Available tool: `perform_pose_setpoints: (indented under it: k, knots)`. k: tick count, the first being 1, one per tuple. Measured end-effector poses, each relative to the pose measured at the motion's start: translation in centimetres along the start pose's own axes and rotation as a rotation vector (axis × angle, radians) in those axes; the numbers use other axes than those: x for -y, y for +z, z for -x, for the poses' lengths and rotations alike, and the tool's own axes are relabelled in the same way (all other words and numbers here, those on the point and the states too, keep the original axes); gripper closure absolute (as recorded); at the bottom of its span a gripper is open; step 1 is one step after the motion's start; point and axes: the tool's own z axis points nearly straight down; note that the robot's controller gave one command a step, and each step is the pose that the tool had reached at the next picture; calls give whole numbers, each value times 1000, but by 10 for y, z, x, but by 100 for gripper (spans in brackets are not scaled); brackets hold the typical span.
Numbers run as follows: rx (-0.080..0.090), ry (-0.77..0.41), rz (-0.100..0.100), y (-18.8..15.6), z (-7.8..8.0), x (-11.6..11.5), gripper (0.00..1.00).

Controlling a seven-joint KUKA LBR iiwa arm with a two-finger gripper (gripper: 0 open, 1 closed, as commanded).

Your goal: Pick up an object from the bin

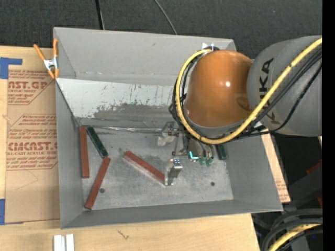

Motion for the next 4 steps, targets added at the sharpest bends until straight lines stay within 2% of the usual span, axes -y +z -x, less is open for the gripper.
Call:
perform_pose_setpoints:
  k: [1,2,3,4]
  knots:
    - [7,1,1,-3,2,0,0]
    - [15,-15,2,47,13,3,0]
    - [11,9,2,108,10,7,0]
    - [24,113,5,151,50,-7,100]
